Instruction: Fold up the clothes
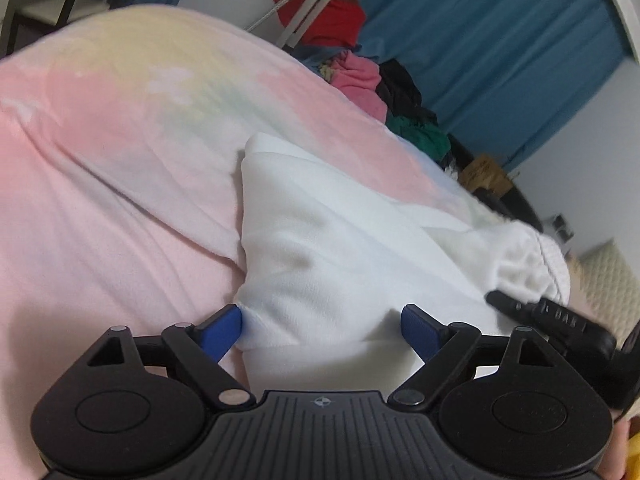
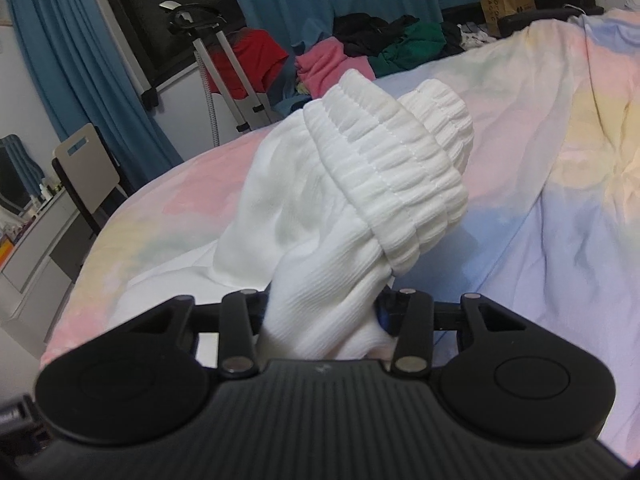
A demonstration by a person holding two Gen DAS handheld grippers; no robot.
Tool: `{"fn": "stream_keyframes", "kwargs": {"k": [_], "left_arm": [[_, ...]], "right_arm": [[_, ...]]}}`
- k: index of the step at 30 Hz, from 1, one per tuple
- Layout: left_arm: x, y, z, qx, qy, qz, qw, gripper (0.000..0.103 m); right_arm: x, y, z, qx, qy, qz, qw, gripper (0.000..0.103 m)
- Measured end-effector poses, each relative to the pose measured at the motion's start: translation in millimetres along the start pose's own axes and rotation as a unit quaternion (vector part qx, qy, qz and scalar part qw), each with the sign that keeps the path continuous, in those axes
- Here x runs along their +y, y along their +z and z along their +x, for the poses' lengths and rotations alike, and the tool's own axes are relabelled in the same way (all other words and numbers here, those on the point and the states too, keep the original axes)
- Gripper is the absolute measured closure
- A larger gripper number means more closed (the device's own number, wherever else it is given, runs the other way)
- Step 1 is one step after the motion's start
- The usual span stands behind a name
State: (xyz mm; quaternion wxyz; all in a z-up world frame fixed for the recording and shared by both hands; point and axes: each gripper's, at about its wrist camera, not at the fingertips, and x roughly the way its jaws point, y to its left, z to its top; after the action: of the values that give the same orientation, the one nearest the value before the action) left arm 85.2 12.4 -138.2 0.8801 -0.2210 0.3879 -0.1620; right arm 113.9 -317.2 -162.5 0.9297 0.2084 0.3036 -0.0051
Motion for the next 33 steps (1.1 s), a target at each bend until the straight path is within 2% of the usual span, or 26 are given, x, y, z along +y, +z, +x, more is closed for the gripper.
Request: {"fn": "stream_keyframes", "kwargs": {"k": [2,5,8,12,14,15,17,18,19,21,24,27,30,33], "left_arm": [[-6.0,-3.8,-5.6,0.005,0.000,0.022,0.9997,0.015],[-5.3,-9.1,-6.4,0.009,-0.006,0.019,0.9998,0.014],[3.0,-9.6,-1.1,0.012,-0.020,-0.015,0.9996,0.009],[21.2,-9.4,17.0,0.042,-0.054,-0.074,0.9949,0.008],[27.4,-10.6,20.5,0.045,-0.065,-0.091,0.9928,0.009],[30.5,-11.2,22.2,0.046,-0.070,-0.099,0.9915,0.011],[29.7,-9.8,21.5,0.042,-0.069,-0.104,0.9913,0.021],[27.5,-9.6,21.2,0.037,-0.065,-0.100,0.9922,0.030],[24.2,-9.5,19.8,0.032,-0.058,-0.088,0.9940,0.033],[17.4,-7.1,13.3,0.020,-0.052,-0.066,0.9963,0.041],[7.8,-0.8,-0.5,-0.005,-0.053,-0.043,0.9976,0.051],[-8.0,6.7,-15.5,-0.031,-0.073,-0.030,0.9964,0.053],[-33.4,14.7,-27.7,-0.052,-0.100,-0.013,0.9936,0.054],[-79.3,29.0,-26.4,-0.060,-0.114,0.016,0.9915,0.054]], "right_arm": [[-6.6,-1.1,4.1,0.008,-0.004,0.023,1.000,0.050],[-19.7,-3.3,12.2,0.027,-0.003,0.057,0.998,0.037],[-29.2,-5.5,20.7,0.044,-0.001,0.073,0.996,0.028],[-32.9,-11.5,34.1,0.054,0.007,0.084,0.995,0.014],[-32.5,-14.3,38.4,0.059,0.015,0.082,0.995,0.011],[-29.9,-15.5,39.2,0.060,0.017,0.077,0.995,0.012],[-24.0,-14.3,37.1,0.059,0.015,0.056,0.997,0.023],[-20.1,-12.4,32.1,0.051,0.009,0.047,0.998,0.035],[-16.1,-10.5,27.1,0.043,0.002,0.038,0.998,0.049],[-3.6,-7.4,15.5,0.026,-0.010,0.009,1.000,0.059],[19.7,-2.5,-4.8,-0.003,-0.021,-0.039,0.999,0.065],[23.0,14.7,-31.5,-0.028,-0.002,-0.031,0.999,0.067],[12.0,39.6,-57.9,-0.050,0.004,-0.020,0.999,0.068],[-11.6,68.7,-81.6,-0.067,0.000,-0.012,0.998,0.068]]}}
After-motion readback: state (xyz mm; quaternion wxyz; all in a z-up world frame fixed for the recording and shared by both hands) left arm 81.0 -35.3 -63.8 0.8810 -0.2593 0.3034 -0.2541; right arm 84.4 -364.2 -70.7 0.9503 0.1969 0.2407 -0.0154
